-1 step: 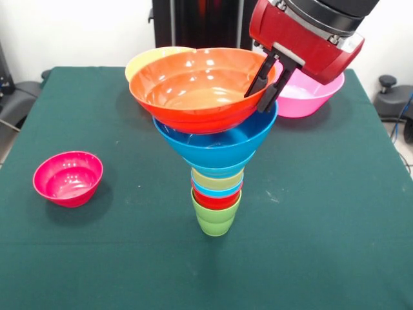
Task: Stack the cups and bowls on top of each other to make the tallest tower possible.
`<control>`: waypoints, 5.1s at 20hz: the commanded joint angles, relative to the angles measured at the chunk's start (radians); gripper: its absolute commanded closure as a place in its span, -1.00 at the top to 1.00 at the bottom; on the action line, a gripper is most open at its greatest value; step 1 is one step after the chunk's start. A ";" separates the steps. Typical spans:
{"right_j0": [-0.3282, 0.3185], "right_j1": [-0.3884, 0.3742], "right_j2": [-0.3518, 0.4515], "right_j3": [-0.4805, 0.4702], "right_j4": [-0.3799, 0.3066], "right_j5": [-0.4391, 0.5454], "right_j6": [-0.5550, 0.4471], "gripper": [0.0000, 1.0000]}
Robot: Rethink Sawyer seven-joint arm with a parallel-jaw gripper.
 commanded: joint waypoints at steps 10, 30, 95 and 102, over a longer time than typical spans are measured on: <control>0.001 0.045 0.089 -0.024 -0.037 0.015 -0.017 -1.00; 0.017 0.049 0.078 -0.022 -0.033 0.037 0.016 -1.00; 0.026 0.048 0.121 0.052 -0.024 -0.134 0.016 1.00; 0.026 0.046 0.128 0.070 -0.020 -0.161 0.018 1.00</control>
